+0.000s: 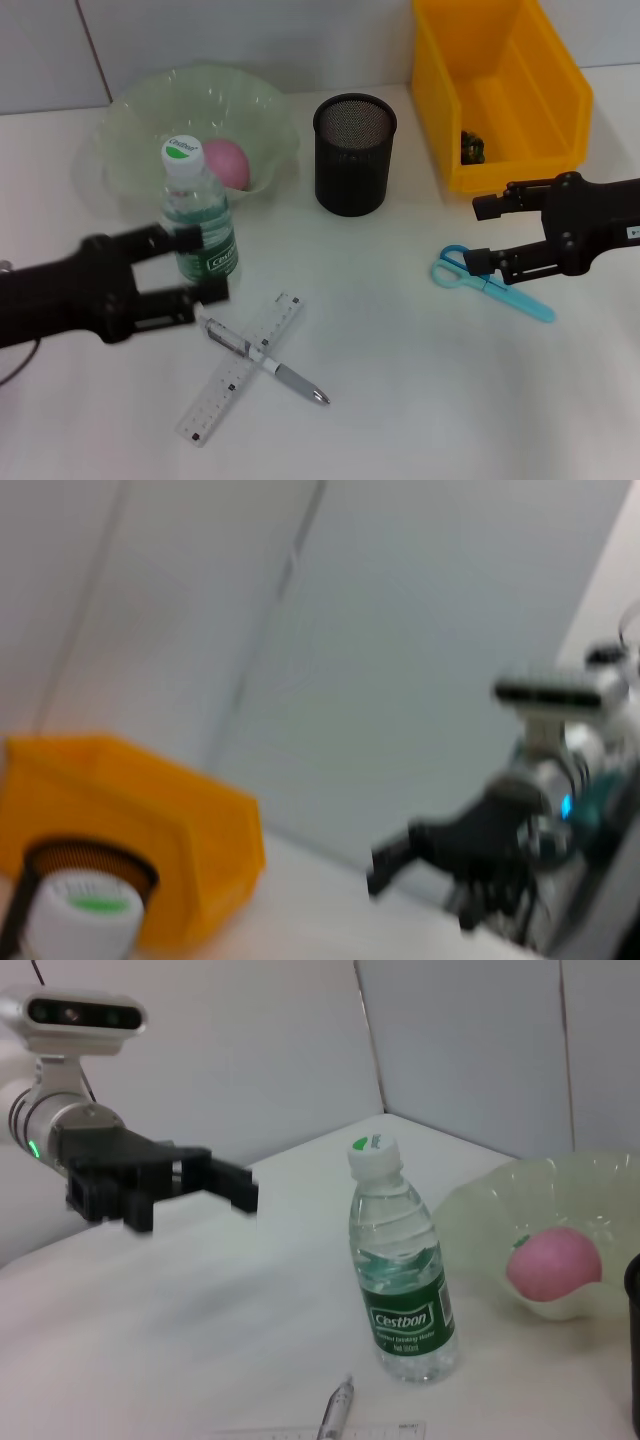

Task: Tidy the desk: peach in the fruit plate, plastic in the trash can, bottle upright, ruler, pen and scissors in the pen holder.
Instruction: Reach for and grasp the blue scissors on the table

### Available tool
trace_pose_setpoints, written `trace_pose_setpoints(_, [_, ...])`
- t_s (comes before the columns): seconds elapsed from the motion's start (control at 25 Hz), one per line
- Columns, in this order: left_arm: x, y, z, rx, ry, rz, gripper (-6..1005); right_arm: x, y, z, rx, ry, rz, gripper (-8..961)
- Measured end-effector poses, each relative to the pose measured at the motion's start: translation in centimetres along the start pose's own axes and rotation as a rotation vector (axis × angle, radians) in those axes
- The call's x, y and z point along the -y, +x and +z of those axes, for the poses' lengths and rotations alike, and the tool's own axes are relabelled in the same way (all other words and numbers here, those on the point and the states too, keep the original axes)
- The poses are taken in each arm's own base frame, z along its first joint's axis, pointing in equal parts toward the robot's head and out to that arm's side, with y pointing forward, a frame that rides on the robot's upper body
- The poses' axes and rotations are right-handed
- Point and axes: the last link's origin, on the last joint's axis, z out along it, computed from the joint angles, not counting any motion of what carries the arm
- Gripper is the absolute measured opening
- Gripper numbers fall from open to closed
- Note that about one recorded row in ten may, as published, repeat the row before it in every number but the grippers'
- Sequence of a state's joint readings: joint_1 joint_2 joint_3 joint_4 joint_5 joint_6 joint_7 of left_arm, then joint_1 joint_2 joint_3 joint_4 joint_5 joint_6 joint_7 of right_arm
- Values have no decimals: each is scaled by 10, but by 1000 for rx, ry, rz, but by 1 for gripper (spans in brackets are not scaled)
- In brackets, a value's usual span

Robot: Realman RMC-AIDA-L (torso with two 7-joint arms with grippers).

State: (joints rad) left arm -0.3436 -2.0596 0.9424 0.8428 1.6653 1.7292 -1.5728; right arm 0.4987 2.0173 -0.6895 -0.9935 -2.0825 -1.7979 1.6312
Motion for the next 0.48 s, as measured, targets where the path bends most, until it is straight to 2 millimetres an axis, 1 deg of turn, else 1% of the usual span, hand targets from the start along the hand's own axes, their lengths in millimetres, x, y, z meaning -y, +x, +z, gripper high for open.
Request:
trace_pose_setpoints(0.08, [1,-3,8,86,-22,-3,806,0,1,0,-5,0,0,816])
trace_pose_setpoints(0.24, [5,-7,16,192,-40,28,806,-1,2,0,-6,0,0,816])
trace_pose_setpoints(0.44, [10,-9,16,236,-8,74,806,-1,3,-1,-7,0,0,815])
trace_pose_setpoints(0.48, [12,-9,16,246,5,105,806,-1,3,-1,-7,0,0,815])
